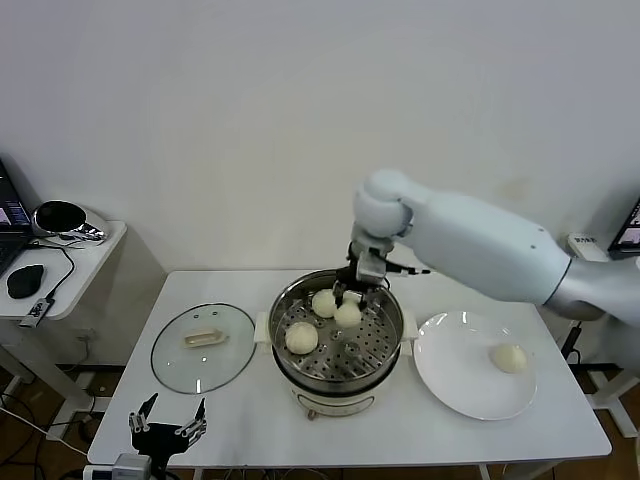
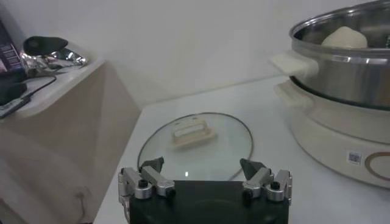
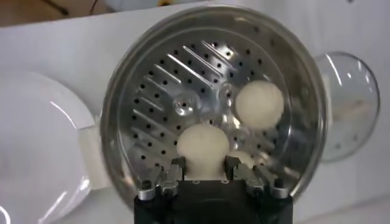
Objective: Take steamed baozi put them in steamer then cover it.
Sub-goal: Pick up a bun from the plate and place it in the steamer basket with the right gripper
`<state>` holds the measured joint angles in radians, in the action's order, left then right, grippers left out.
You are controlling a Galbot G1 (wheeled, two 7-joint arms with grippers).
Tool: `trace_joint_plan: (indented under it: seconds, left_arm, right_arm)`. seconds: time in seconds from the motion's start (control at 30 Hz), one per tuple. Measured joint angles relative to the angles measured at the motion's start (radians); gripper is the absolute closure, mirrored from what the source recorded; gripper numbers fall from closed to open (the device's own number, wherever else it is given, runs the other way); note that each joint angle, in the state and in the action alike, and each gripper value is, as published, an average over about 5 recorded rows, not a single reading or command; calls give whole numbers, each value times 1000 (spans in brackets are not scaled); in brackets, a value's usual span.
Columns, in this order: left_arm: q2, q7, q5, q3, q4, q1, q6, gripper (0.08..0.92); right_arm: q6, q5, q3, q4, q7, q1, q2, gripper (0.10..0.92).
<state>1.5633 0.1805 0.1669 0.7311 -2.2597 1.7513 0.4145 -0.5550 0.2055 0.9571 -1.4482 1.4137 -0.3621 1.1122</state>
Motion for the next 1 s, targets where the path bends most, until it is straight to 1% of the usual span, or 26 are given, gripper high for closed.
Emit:
trace_joint_plan:
  seconds: [0.3, 0.7, 0.8, 1.0]
  left_arm:
    - [7, 0, 0, -5, -5, -3, 0, 177]
    - [8, -3, 0, -13, 8, -19, -1, 177]
    - [6, -1, 0, -12, 9, -22, -1, 177]
    - [7, 1, 0, -14, 11, -25, 0, 177]
  right_arm:
    - [19, -8, 54, -52, -3, 20, 21, 599]
    - [38, -20, 86, -83, -13, 51, 10, 590]
    - [43, -27, 85, -88, -16, 54, 9, 546]
    - [54, -46, 77, -107, -19, 47, -5, 380]
